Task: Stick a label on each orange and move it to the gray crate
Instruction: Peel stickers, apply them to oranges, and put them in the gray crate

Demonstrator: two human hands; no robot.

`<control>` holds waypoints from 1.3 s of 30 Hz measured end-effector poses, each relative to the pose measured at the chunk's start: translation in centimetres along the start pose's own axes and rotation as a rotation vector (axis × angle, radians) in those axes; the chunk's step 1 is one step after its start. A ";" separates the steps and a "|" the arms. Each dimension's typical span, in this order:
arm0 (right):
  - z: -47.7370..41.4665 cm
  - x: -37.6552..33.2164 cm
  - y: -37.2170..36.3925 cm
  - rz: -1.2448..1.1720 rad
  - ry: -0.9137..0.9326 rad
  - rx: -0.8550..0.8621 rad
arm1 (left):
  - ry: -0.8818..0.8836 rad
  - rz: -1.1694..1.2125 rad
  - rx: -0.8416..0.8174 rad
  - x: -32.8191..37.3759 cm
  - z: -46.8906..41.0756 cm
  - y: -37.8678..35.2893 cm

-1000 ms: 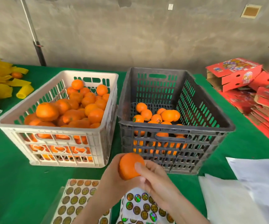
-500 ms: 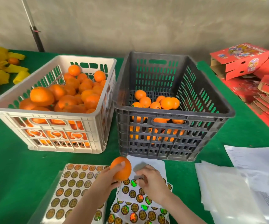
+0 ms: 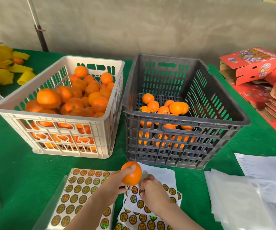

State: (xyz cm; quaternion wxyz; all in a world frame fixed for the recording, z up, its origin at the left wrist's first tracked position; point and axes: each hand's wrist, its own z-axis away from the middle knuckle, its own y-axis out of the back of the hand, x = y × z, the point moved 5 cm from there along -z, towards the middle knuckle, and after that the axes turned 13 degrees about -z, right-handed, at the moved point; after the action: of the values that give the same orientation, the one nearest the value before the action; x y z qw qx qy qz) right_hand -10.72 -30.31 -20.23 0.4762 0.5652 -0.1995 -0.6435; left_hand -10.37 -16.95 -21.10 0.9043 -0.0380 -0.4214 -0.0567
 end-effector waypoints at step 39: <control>8.9 -7.4 11.3 -1.277 0.172 0.369 | -0.321 0.369 -0.270 8.5 10.0 -2.6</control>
State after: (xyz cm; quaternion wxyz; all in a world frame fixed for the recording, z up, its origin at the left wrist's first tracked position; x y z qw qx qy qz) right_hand -15.22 -31.86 -4.74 -0.0883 0.6938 0.1058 -0.7068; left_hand -12.83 -18.95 -8.13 0.8076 -0.2430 -0.5339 0.0600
